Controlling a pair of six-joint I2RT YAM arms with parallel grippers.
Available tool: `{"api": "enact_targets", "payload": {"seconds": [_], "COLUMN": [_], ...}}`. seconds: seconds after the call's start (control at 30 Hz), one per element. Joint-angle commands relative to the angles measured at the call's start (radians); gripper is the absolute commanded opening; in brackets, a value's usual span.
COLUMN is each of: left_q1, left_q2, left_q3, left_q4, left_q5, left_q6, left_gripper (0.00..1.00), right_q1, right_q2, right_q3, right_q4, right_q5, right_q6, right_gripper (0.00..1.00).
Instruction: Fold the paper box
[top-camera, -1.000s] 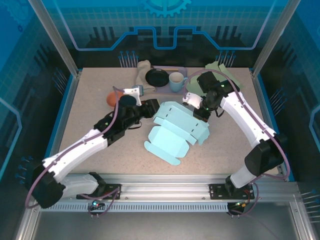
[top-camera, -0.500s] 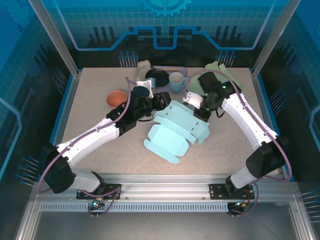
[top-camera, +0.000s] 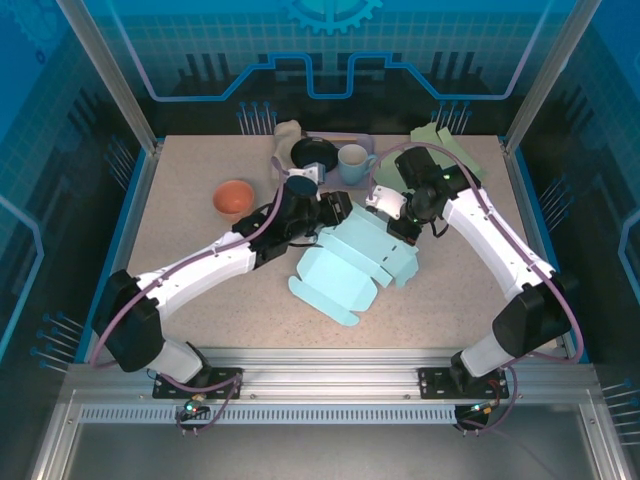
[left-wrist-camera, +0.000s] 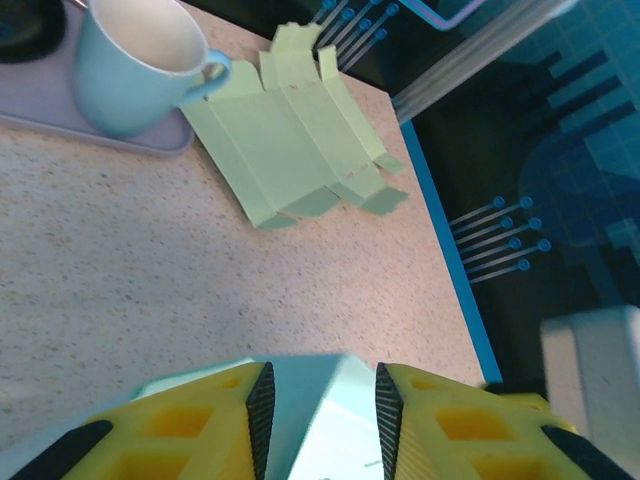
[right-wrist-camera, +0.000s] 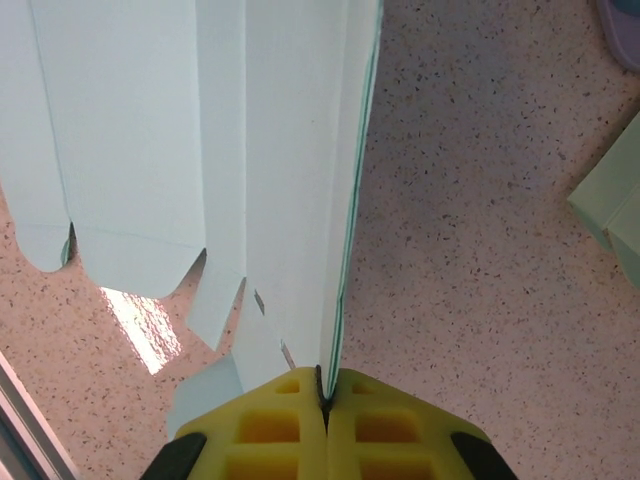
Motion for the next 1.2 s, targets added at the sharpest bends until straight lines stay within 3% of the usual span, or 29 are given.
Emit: {"api": "enact_targets", "payload": {"seconds": [0.0, 0.37, 0.53, 0.67, 0.9, 1.07, 1.17], "left_q1": [-0.019, -0.021, -0.008, 0.022, 0.058, 0.074, 0.1], "left_q2": [0.023, 0.028, -0.05, -0.109, -0.143, -0.089, -0.051], "left_q3": [0.032, 0.004, -0.033, -0.152, -0.423, -0.448, -0.449], "left_q4": [0.024, 0.051, -0.039, -0.025, 0.282, 0.325, 0.33], "left_q5": [0.043, 0.043, -0.001, 0.012, 0.154, 0.093, 0.063], "left_q6": [-0.036, -0.054, 0.053, 0.161, 0.314, 0.379, 0.38], "left_gripper": [0.35, 0.33, 0.35, 0.4, 0.51, 0.58, 0.7], "right_q1": [0.011, -0.013, -0.012, -0.008, -0.006, -0.014, -0.016], "right_q2": [-0.04, -0.078, -0.071, -0.057, 0.015, 0.066, 0.083], "right_q3": [-0.017, -0.083, -0.103, -0.098, -0.084, -0.068, -0.064], "right_q4": [0.05, 0.136, 0.156, 0.139, 0.113, 0.108, 0.105], "right_q5": [-0.034, -0.121, -0.084, -0.091, -0.058, -0.069, -0.079], "right_q6": [-0.024, -0.089, -0.094, -0.094, -0.097, -0.1, -0.103], "right_gripper": [0.0, 0.0, 0.0, 0.0, 0.0, 0.0, 0.0]}}
